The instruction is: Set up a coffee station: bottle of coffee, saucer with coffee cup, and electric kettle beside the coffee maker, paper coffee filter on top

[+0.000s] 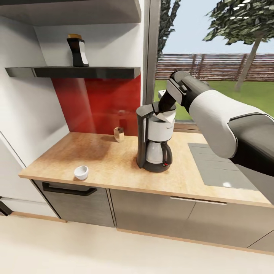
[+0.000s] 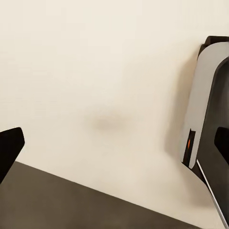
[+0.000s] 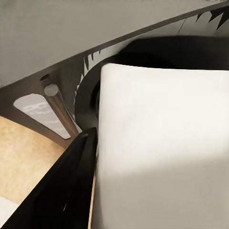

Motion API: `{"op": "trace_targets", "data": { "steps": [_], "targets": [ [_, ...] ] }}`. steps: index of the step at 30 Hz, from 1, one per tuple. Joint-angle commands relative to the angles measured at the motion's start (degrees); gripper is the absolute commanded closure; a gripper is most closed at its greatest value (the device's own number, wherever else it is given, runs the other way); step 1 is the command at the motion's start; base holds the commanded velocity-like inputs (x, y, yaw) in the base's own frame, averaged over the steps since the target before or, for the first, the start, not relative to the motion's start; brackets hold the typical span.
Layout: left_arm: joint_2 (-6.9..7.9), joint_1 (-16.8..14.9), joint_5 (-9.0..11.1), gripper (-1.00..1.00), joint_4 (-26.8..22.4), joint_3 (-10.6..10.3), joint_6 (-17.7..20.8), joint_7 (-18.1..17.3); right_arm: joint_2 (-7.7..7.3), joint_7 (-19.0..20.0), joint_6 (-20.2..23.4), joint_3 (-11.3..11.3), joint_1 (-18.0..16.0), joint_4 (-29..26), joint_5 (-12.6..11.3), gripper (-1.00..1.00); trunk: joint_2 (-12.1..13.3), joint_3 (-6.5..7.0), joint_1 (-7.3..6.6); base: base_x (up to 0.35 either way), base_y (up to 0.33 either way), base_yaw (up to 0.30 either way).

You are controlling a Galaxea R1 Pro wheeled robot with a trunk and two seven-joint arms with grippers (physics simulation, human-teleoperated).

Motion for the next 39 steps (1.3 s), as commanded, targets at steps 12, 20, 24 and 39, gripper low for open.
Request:
{"op": "trace_targets", "data": {
  "steps": [12,20,24,39],
  "targets": [
    [-0.02,0.0,-0.1,-1.00,0.0,0.5,-0.2,0.0,0.00,0.1,0.2,0.5,-0.1,0.0,0.0,1.00,-0.1,-0.12,0.03,0.000,0.002,0.000],
    [-0.01,0.0,-0.1,-1.00,0.0,0.5,-0.2,0.0,0.00,0.0,0.2,0.5,-0.1,0.0,0.0,-1.00,-0.1,-0.12,0.03,0.000,0.000,0.000],
    [0.00,0.0,-0.1,-1.00,0.0,0.5,-0.2,0.0,0.00,0.0,0.2,0.5,-0.1,0.0,0.0,-1.00,-0.1,-0.12,0.03,0.000,0.000,0.000],
    [0.00,0.0,-0.1,-1.00,0.0,0.4,-0.3,0.0,0.00,0.0,0.2,0.5,-0.1,0.0,0.0,-1.00,-0.1,-0.12,0.03,0.000,0.000,0.000]
  ]
}}
